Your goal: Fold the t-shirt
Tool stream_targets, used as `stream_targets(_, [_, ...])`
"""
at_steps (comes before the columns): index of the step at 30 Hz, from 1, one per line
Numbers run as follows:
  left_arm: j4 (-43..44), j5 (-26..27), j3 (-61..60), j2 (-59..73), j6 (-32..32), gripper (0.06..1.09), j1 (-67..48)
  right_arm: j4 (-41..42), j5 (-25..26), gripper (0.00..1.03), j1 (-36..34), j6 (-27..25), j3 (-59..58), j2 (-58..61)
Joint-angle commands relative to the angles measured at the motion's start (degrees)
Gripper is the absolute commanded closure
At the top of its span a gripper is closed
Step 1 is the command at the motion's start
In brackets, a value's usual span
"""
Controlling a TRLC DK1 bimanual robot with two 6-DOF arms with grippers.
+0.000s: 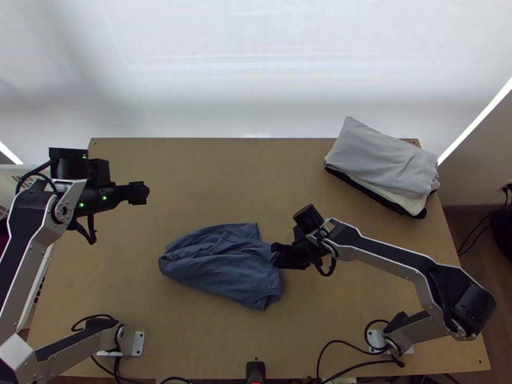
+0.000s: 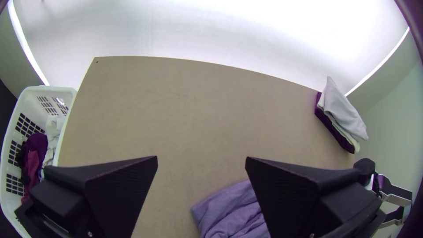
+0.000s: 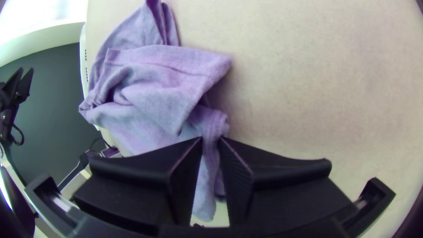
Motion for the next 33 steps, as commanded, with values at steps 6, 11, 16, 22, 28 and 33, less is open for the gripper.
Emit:
stream_targets(6, [-0.8,0.25,1.88,-0.9,0.75,0.11,0.06,2.2,2.51,1.0,0.39,-1.04,1.4,-10.18])
stream_targets(11, [-0.01,0.16,1.62,0.51,1.01,0.11,-0.82,6.69,9.19,1.0,-0.67,-4.82,3.95,-17.74])
stream_targets(16, [3.07,0.16,1.88,3.06,1.63,0.11,-1.87,5.28,9.98,1.0,-1.9,-5.87,6.23,-21.16])
stream_targets(22, [5.18,0.25,4.17,12.11,1.1,0.11,-6.88,3.08,9.9,1.0,0.03,-5.7,4.3,-24.86])
stream_targets(28, [5.18,0.16,12.34,23.8,0.05,0.11,-13.83,-1.49,7.26,1.0,4.52,-4.03,4.12,-28.55])
stream_targets(33, [5.09,0.16,19.11,29.43,-0.48,0.11,-17.52,-4.3,7.0,1.0,5.83,-2.89,1.13,-28.81])
